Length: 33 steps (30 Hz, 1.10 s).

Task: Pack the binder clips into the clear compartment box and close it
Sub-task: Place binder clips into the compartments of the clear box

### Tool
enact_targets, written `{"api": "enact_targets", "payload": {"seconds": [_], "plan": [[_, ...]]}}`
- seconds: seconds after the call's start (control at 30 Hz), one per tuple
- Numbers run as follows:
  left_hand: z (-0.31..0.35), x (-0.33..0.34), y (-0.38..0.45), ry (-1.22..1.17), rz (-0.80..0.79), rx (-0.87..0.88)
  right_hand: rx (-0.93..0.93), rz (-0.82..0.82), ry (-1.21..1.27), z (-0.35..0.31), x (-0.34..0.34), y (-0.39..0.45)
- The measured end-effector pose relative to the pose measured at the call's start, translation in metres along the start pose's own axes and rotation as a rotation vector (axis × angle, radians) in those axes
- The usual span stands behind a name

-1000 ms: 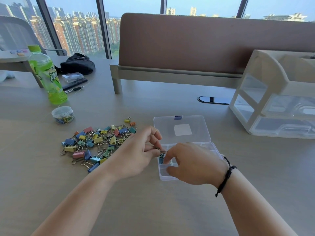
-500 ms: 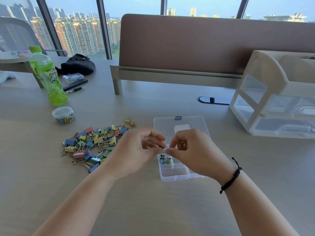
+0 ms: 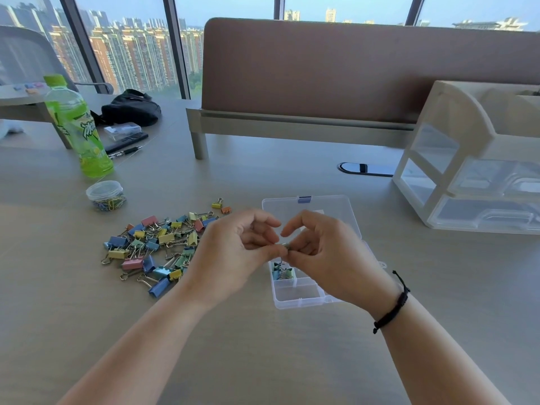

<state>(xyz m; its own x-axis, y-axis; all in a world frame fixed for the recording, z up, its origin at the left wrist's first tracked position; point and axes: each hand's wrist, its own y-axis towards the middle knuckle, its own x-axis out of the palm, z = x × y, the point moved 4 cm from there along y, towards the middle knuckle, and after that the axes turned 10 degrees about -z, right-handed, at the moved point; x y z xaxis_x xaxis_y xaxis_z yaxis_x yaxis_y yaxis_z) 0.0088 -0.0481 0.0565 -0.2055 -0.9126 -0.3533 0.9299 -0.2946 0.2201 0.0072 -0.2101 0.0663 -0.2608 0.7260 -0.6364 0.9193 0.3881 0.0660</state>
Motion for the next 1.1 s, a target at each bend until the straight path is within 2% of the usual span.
{"api": "enact_targets", "payload": {"seconds": [0.43, 1.1], "plan": [[-0.0023, 0.0043, -0.0006, 0.007, -0.097, -0.029, -0.011, 0.033, -0.099, -0.0006, -0.0020, -0.0016], [-0.0092, 0.0054, -0.0018, 0.194, -0.225, -0.034, 0.009, -0.085, -0.321, 0.0040, 0.0030, -0.0023]]}}
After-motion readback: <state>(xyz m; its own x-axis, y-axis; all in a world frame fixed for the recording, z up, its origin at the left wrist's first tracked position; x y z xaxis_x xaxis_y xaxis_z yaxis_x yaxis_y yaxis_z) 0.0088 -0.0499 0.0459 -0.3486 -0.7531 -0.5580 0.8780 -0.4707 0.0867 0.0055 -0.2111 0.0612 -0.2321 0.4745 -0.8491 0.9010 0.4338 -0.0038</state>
